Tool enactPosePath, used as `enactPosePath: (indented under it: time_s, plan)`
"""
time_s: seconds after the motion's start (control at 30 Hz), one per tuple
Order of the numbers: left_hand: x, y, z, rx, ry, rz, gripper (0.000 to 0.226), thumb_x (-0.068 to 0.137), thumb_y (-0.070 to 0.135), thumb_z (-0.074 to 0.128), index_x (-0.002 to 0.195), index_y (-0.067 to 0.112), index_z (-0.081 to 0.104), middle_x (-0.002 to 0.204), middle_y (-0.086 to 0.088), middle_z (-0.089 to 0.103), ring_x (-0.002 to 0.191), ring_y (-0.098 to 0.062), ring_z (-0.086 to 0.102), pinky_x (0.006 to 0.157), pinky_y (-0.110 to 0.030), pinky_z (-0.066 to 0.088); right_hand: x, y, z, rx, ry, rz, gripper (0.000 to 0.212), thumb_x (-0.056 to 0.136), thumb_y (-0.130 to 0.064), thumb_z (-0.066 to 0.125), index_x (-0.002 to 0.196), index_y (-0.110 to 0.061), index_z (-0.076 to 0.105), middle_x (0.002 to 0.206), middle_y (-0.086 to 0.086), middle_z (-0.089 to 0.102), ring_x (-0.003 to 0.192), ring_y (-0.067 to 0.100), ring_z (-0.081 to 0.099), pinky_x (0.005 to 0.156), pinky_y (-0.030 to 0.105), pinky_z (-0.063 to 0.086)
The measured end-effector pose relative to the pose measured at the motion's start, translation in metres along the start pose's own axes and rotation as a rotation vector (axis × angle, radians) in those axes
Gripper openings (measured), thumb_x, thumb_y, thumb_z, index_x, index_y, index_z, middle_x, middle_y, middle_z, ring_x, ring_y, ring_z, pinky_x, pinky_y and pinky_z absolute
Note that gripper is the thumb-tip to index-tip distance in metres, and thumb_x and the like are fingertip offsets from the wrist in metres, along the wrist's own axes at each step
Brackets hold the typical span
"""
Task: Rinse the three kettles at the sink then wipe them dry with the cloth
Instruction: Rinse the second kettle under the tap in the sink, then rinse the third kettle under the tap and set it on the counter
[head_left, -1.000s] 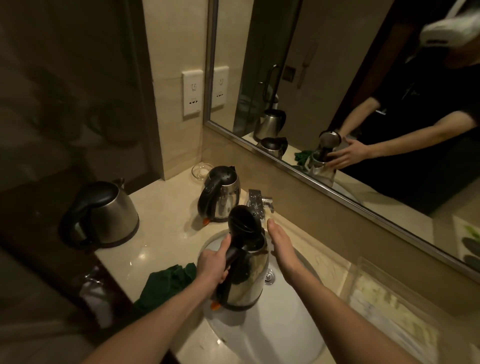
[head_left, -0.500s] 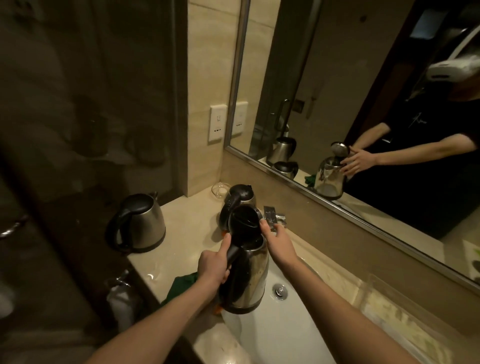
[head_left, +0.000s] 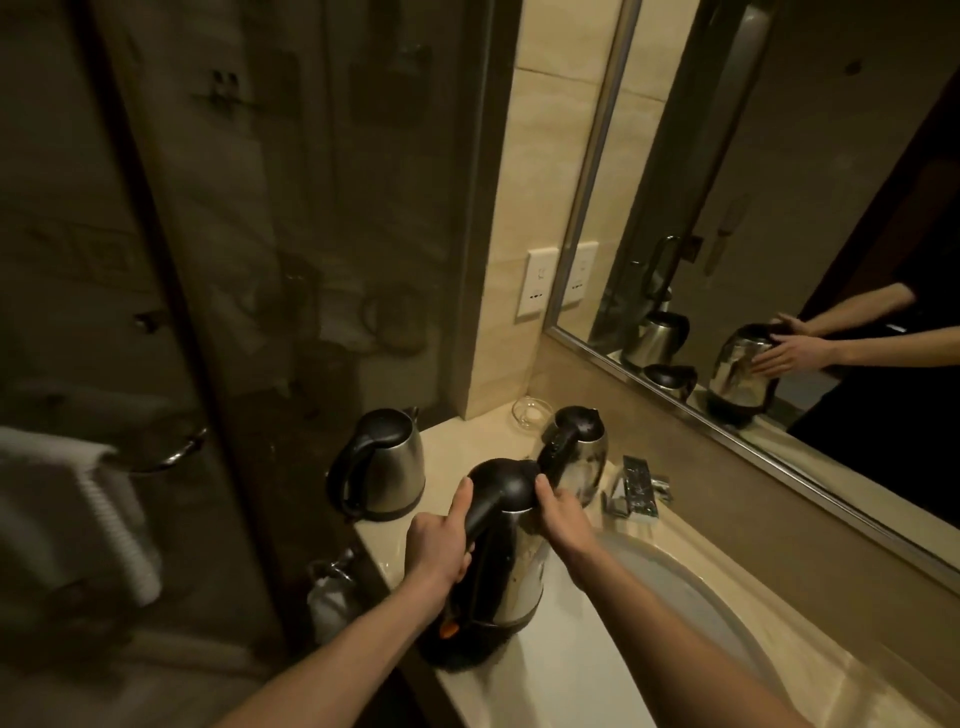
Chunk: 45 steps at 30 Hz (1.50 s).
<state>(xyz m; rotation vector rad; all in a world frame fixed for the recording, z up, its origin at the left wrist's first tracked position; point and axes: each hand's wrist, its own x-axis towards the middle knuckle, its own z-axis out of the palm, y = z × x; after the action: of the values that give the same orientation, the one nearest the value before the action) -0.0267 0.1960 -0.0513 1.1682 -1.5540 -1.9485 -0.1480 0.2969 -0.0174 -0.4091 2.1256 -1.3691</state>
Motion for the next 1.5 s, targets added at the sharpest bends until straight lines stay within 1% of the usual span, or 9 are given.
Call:
enactPosePath:
  time_s: [0.17,0.33,0.53,0.7,0.8,0.97,1.17,1.3,1.5]
  plan:
    - [0.020,-0.001,-0.022,-0.014,0.063,-0.003,0.067,0.085,0.068,0.059,0.089,0.001,0.058,0.049,0.000,0.049,0.039,-0.013,0.047,0.039,-0.024,0.036,0.021,-0.010,0.030,0.080,-0.031,0.084,0.040,0.101,-0.037,0.039,0.118,-0.005,0.054,0.112,0.013,0.061,0.092,0.019,0.061,0.068,0.027,0.050]
    - [0.044,0.006,-0.034,0.012,0.115,-0.008,0.081,0.073,0.083,0.056,0.088,0.003,0.059,0.055,-0.003,0.055,0.041,-0.015,0.052,0.043,-0.024,0.040,0.057,-0.014,0.054,0.042,0.003,0.090,0.054,0.092,-0.049,0.042,0.119,-0.006,0.059,0.107,0.010,0.066,0.096,0.023,0.064,0.089,0.041,0.052]
    - [0.078,0.017,-0.028,0.011,0.125,0.018,0.069,0.082,0.074,0.057,0.058,0.009,0.057,0.043,-0.001,0.052,0.042,-0.021,0.052,0.057,-0.033,0.042,0.086,-0.033,0.058,0.064,-0.002,0.072,0.035,0.102,-0.035,0.035,0.102,-0.010,0.059,0.096,0.010,0.063,0.079,0.017,0.059,0.063,0.025,0.045]
    - [0.111,0.019,-0.021,0.031,0.114,0.013,0.105,0.057,0.098,0.045,0.084,-0.002,0.063,0.064,-0.011,0.057,0.055,-0.025,0.058,0.059,-0.034,0.045,0.116,-0.036,0.060,0.074,0.004,0.066,0.044,0.101,-0.048,0.027,0.115,-0.019,0.057,0.106,0.005,0.063,0.098,0.022,0.060,0.090,0.034,0.043]
    - [0.126,0.023,-0.018,0.049,0.091,-0.005,0.109,0.057,0.096,0.044,0.091,-0.005,0.064,0.061,-0.008,0.058,0.052,-0.021,0.059,0.058,-0.033,0.046,0.134,-0.034,0.060,0.112,0.007,0.066,0.039,0.101,-0.048,0.026,0.112,-0.024,0.056,0.097,-0.005,0.061,0.089,0.010,0.057,0.087,0.032,0.039]
    - [0.150,0.025,-0.009,0.129,0.078,0.014,0.075,0.084,0.075,0.051,0.070,0.003,0.064,0.055,-0.005,0.057,0.055,-0.023,0.059,0.068,-0.044,0.056,0.163,-0.030,0.063,0.162,0.023,0.102,0.042,0.100,-0.051,0.025,0.114,-0.026,0.056,0.103,-0.002,0.061,0.097,0.014,0.054,0.094,0.033,0.036]
    - [0.172,0.021,0.001,0.123,0.090,-0.003,0.084,0.064,0.093,0.049,0.067,0.010,0.058,0.081,-0.024,0.065,0.083,-0.040,0.069,0.081,-0.053,0.057,0.189,-0.016,0.066,0.195,0.043,0.125,0.048,0.098,-0.055,0.027,0.114,-0.025,0.060,0.105,-0.004,0.064,0.105,0.016,0.054,0.102,0.036,0.035]
    - [0.180,0.026,0.006,0.134,0.077,0.017,0.050,0.094,0.054,0.056,0.065,0.014,0.048,0.077,-0.010,0.052,0.091,-0.039,0.066,0.086,-0.051,0.055,0.201,-0.014,0.067,0.198,0.072,0.121,0.054,0.096,-0.059,0.029,0.119,-0.023,0.062,0.112,0.001,0.067,0.110,0.017,0.057,0.104,0.039,0.038]
    - [0.190,0.019,0.010,0.138,0.074,0.025,0.059,0.087,0.064,0.058,0.053,0.015,0.056,0.058,-0.010,0.055,0.068,-0.035,0.066,0.072,-0.053,0.057,0.209,-0.013,0.067,0.180,0.094,0.103,0.054,0.096,-0.057,0.030,0.116,-0.023,0.066,0.109,0.003,0.070,0.106,0.018,0.062,0.092,0.035,0.048]
